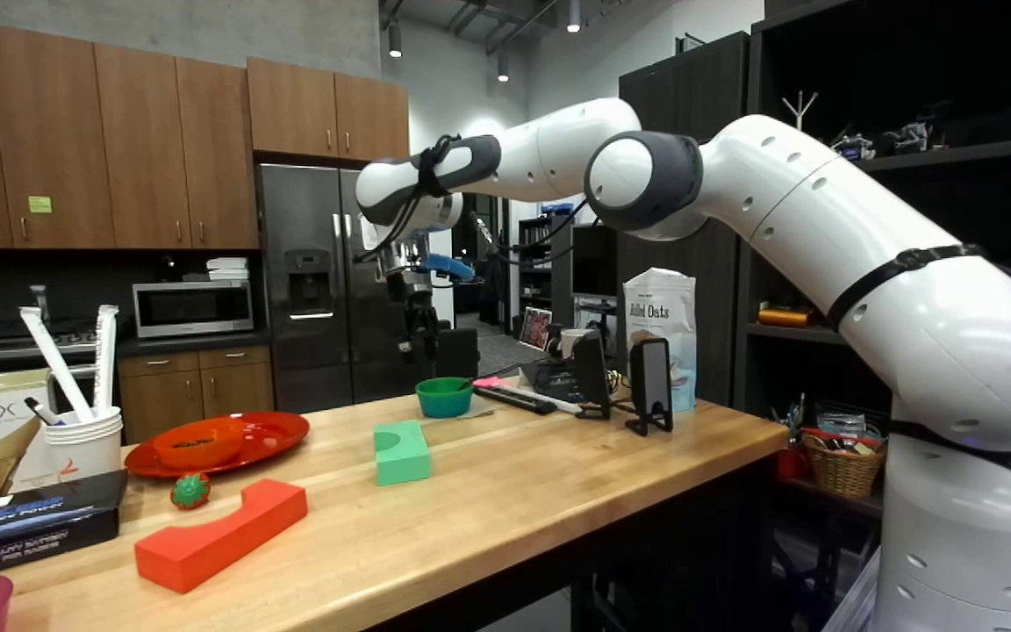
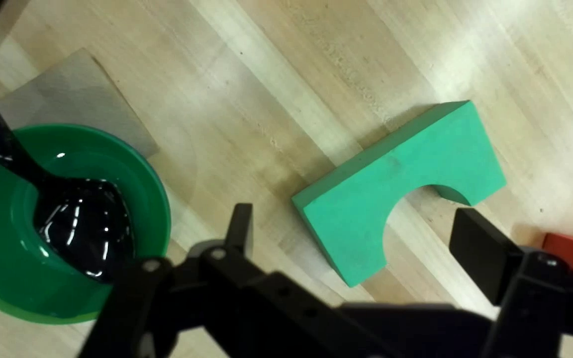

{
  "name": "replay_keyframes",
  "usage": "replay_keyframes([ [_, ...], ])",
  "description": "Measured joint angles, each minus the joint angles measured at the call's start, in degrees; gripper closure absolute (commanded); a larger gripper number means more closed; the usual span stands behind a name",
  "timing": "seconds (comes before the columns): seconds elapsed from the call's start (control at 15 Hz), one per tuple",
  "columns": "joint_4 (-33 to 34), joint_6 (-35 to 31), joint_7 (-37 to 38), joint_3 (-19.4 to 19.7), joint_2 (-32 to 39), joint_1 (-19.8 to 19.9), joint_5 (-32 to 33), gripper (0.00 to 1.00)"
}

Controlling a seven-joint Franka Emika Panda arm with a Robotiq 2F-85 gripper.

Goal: Turn the orange and green blocks to the right

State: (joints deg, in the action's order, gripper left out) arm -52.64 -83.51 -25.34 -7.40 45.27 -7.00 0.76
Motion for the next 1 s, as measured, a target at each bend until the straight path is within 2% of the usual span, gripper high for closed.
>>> replay_keyframes([
  [0.33,-14.0,-11.1,0.1,0.1,-4.0,2.5,-2.2,0.00],
  [0.6,-24.8,-22.1,0.0,0.2,-5.6,2.7,-1.8,0.00],
  [0.8,-31.9,-24.5,-0.6,-0.5,-7.7,2.6,-1.7,0.00],
  [1.0,-35.8,-24.9,-1.3,-1.7,-10.1,2.5,-1.8,0.00],
])
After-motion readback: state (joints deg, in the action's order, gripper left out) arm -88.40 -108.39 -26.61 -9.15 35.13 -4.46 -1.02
